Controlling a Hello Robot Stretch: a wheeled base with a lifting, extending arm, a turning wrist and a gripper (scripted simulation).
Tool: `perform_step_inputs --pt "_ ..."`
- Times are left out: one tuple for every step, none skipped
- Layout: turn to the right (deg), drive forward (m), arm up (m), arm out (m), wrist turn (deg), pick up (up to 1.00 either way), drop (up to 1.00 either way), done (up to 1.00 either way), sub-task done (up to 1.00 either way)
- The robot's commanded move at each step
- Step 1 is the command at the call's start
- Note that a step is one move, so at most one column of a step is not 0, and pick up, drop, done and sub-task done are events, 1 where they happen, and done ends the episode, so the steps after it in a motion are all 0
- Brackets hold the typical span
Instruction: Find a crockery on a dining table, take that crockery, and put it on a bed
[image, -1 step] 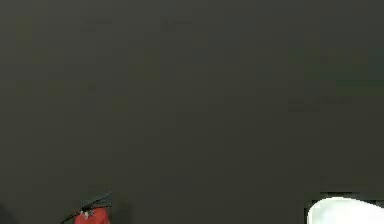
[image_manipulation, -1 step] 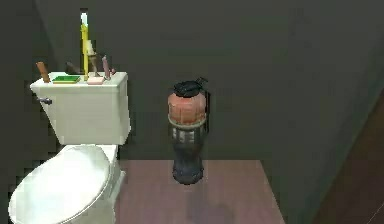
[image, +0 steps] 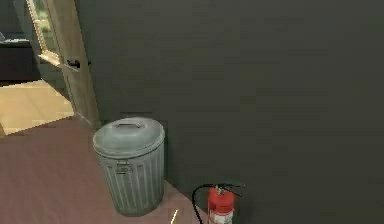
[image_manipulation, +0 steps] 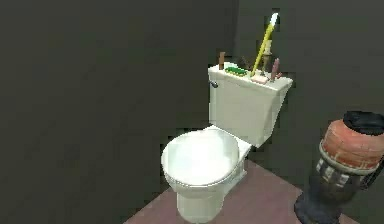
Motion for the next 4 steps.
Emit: perform_step_inputs --pt "-45.0 0.0 0.0 0.0 0.0 0.0 0.0 0.0 0.0" --pt "-3.0 0.0 0.0 0.0 0.0 0.0 0.0 0.0 0.0" --pt "0.0 1.0 0.0 0.0 0.0 0.0 0.0 0.0 0.0" --pt "-3.0 0.0 0.0 0.0 0.0 0.0 0.0 0.0 0.0"
